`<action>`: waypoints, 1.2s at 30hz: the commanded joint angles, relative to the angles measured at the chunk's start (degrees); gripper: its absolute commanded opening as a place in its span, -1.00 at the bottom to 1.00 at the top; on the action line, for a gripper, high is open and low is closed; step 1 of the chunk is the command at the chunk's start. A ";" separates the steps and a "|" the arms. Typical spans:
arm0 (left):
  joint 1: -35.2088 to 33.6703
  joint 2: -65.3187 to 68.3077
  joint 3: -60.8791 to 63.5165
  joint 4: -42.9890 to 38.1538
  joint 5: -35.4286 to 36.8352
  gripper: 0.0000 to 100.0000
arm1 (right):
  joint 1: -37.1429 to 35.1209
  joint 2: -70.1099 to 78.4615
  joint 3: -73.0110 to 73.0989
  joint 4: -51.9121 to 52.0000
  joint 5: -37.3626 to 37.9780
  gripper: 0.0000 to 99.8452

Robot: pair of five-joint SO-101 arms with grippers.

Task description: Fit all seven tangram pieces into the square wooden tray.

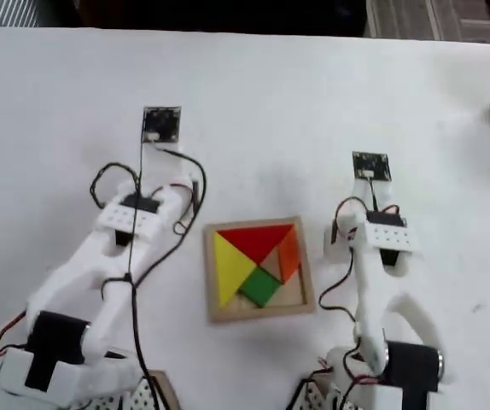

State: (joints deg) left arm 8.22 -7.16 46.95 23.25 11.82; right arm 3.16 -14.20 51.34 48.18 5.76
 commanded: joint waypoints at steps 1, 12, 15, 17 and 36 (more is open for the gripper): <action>0.48 -0.13 -2.37 0.79 -0.62 -0.95 | -1.71 3.38 -4.48 -0.66 -0.18 -0.51; 0.13 -0.13 -2.37 0.97 -0.62 -0.95 | -1.71 11.21 -11.08 3.74 0.00 -0.51; 0.13 -0.13 -2.37 0.97 -0.62 -0.95 | -2.33 11.12 -11.08 4.26 3.16 -0.56; 0.22 -0.13 -2.37 0.97 -0.62 -0.95 | -5.05 11.12 -10.99 4.26 8.35 -0.63; 0.48 -0.13 -2.46 0.62 -0.62 -0.95 | -7.87 2.95 -5.01 2.33 11.96 -0.65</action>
State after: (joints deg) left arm 8.13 -7.16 46.95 23.78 11.74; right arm -5.80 -8.57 46.33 50.81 18.42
